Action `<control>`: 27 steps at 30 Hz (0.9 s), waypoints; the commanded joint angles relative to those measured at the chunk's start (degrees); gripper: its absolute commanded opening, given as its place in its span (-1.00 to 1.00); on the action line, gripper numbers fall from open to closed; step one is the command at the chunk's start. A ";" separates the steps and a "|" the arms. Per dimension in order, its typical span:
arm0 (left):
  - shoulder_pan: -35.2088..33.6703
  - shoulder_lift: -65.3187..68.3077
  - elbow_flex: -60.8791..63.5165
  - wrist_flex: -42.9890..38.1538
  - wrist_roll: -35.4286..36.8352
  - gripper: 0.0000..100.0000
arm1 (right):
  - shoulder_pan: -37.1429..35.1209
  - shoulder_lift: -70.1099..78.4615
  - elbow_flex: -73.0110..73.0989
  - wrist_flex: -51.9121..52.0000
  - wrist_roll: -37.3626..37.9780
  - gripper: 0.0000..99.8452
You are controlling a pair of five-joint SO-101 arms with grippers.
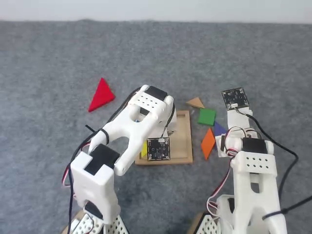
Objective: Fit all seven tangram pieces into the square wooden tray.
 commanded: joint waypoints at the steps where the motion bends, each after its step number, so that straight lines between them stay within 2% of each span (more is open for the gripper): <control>1: -0.09 -2.55 -0.13 -0.26 -2.20 -0.47 | 0.66 -0.75 -0.70 -0.92 -0.18 -0.96; 4: -0.26 -2.55 -0.13 -0.35 -2.20 -0.29 | 0.66 -0.75 -0.70 -0.92 -0.18 -0.96; 7: -0.09 -2.55 -0.13 -0.35 -2.20 -0.22 | 0.66 -0.75 -0.70 -0.92 -0.18 -0.96; 22: -0.26 -3.16 -0.13 0.35 -2.11 -0.22 | 0.75 -0.75 -0.79 -0.92 -0.18 -0.96; 27: 0.00 -3.25 -0.66 3.25 -1.76 -0.22 | 0.75 -0.75 -0.88 -0.92 -0.18 -0.96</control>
